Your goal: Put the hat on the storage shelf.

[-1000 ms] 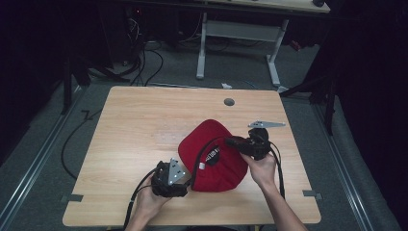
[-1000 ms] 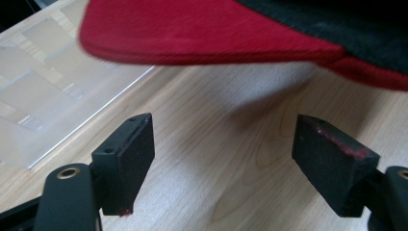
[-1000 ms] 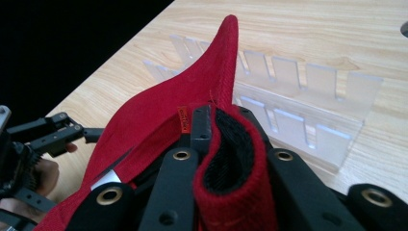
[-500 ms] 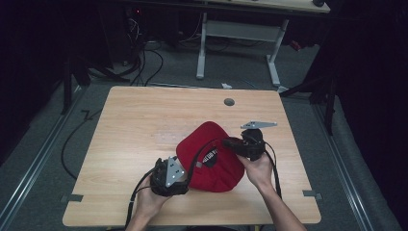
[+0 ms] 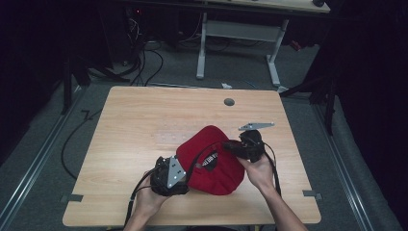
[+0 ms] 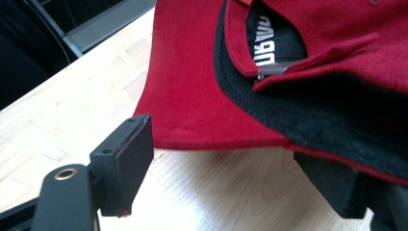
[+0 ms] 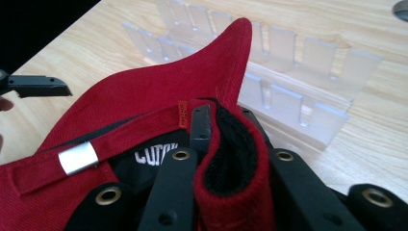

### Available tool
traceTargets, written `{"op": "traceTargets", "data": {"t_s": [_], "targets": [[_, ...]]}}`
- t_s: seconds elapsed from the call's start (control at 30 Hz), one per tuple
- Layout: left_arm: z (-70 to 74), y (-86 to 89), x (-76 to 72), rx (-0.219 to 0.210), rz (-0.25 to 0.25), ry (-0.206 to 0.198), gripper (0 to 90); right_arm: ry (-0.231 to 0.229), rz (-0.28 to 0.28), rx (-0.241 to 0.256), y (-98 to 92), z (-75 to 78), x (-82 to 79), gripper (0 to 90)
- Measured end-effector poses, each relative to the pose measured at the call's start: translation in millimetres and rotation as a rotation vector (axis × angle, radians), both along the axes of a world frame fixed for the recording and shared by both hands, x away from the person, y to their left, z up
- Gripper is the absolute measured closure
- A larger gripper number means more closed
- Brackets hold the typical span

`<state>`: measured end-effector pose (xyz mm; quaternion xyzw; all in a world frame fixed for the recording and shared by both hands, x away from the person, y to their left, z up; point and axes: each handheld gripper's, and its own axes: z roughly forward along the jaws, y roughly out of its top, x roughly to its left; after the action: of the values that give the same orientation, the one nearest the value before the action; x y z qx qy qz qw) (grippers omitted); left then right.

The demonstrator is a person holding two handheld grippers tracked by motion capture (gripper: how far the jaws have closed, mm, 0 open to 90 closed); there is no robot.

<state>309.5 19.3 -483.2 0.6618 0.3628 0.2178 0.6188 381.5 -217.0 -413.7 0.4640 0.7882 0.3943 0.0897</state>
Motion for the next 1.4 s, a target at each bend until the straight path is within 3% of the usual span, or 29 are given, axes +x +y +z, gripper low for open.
{"op": "traceTargets", "data": {"t_s": [0.27, 0.4, 0.5, 0.53, 0.73, 0.77, 0.93, 1.2, 1.4], "targets": [[7.4, 1.2, -1.5, -0.036, -0.017, -0.019, 34.9, 0.018, 0.039, 0.016, 5.0, -1.6, -1.7, 80.3], [9.2, 1.1, -2.1, -0.036, -0.021, -0.026, 42.0, 0.039, 0.076, 0.030, 8.1, -1.3, -4.0, 80.2], [10.0, 1.9, -4.3, -0.012, -0.035, -0.033, 45.8, 0.060, 0.100, 0.040, 7.3, -0.6, -5.5, 80.2], [10.0, 2.5, -6.2, 0.009, -0.045, -0.039, 45.8, 0.066, 0.107, 0.052, 6.4, -0.2, -5.8, 80.2], [8.4, 2.6, -8.4, 0.041, -0.060, -0.040, 37.0, 0.101, 0.128, 0.072, 2.0, 0.6, -6.2, 80.4], [7.6, 2.6, -9.2, 0.044, -0.065, -0.040, 34.2, 0.116, 0.134, 0.102, -1.0, -0.7, -4.1, 80.5], [0.6, 2.5, -11.1, 0.062, -0.069, -0.040, 31.8, 0.128, 0.146, 0.138, -3.5, -2.7, -2.5, 80.6], [14.0, 9.8, -16.0, 0.021, -0.116, -0.039, 64.0, 0.121, 0.190, 0.097, 2.3, -4.1, -4.5, 79.9], [28.4, 16.1, -18.7, 0.019, -0.137, -0.028, 72.8, 0.118, 0.229, 0.123, 1.9, -1.2, -6.0, 78.4]]}}
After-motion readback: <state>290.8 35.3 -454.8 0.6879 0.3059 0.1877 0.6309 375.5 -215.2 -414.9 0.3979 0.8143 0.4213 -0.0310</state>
